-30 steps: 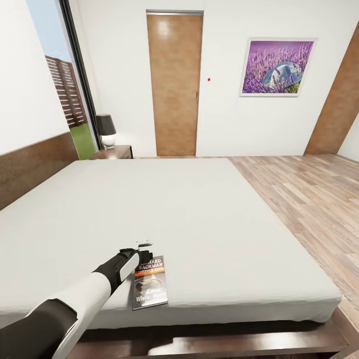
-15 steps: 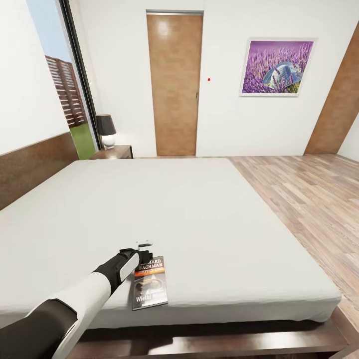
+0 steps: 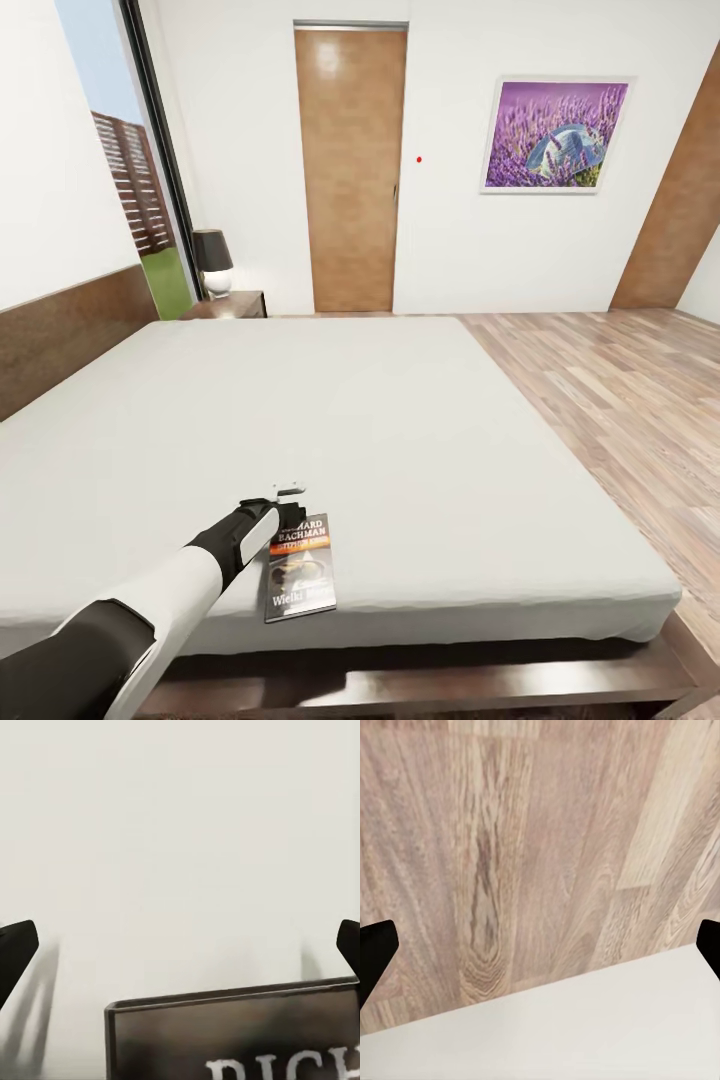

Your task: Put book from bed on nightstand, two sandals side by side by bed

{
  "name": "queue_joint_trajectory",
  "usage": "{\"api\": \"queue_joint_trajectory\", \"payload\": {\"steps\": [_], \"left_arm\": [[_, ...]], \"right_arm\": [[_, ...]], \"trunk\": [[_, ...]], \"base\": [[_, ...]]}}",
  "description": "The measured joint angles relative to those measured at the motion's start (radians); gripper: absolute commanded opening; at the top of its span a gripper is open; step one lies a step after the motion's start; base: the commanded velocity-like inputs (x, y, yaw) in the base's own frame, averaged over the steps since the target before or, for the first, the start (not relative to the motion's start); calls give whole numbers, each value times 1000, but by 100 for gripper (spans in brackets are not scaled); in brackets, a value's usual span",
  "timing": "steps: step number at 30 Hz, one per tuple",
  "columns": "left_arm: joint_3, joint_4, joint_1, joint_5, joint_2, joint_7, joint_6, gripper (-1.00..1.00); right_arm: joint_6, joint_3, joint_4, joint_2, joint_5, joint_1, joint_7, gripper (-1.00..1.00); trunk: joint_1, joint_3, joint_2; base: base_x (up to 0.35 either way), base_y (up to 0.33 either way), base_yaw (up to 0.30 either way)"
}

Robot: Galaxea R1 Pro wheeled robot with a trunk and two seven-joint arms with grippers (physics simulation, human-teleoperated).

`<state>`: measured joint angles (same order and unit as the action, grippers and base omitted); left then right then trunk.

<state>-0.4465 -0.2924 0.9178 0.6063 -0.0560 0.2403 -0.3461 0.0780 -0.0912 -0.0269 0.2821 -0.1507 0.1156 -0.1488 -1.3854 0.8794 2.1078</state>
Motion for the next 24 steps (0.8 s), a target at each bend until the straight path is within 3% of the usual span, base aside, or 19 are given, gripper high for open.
{"api": "queue_joint_trajectory", "payload": {"steps": [24], "left_arm": [[-4, 4, -1, 7, 0, 0, 0, 100]], "right_arm": [[0, 0, 1, 0, 0, 0, 0, 100]], "trunk": [[0, 0, 0]], "base": [[-12, 0, 0]]}}
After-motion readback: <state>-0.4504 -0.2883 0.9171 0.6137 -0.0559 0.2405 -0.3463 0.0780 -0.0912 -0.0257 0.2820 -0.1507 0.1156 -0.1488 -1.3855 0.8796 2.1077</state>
